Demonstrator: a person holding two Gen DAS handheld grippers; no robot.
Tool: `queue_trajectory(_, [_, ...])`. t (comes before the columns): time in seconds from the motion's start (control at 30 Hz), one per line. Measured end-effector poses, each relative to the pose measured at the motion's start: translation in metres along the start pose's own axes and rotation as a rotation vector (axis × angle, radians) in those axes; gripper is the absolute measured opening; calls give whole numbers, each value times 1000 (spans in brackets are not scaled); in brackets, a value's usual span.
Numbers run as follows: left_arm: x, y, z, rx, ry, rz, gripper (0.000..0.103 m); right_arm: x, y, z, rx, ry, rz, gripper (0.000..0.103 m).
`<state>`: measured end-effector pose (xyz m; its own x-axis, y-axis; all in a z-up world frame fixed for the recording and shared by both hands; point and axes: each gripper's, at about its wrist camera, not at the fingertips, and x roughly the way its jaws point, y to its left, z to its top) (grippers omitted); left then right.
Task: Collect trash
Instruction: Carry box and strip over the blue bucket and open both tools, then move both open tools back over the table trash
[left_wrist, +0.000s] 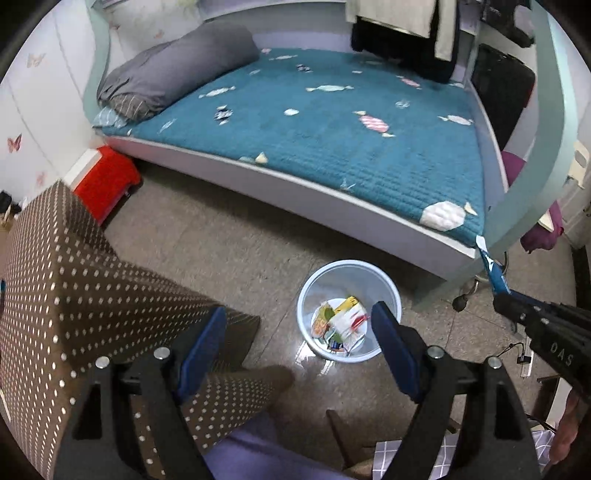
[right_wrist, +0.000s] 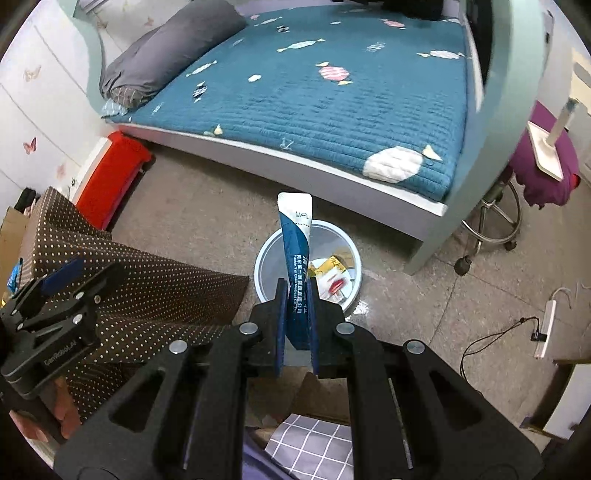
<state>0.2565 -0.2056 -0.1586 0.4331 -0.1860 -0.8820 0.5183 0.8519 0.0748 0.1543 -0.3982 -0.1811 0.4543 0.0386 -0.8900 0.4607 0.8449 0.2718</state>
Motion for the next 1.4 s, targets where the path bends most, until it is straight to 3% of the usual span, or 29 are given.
queue_trajectory(0.1, [-1,16,-4,-29,7,15,79,3,15,8,-31,-7,13,12])
queue_trajectory(0.13, [-2,19,-4,-34,7,17,79,2,18,12,-21,-24,4,23])
queue_trajectory(0.17, [-4,24,-5,-40,5,17,79,1,19,15,-11,-40,-13,62])
queue_trajectory(0.2, [-5,27,-6,-43,4,17,79,-2,19,17,-3,-67,-25,80])
queue_trajectory(0.23, [-7,30,-7,-46,1,18,79,-6,20,17,-3,-107,-26,83])
queue_trajectory(0.57, [-12,39,-10,-62,-9,-19,81,8,24,6,-29,-13,-47,83])
queue_trajectory(1.0, [-34,47,-17,-96,-24,-43,81,-18,46,-3,-72,-51,-36,83])
queue_trajectory(1.4, [-73,86,-29,-176,-84,-13,81,-34,103,-4,-160,-80,49,83])
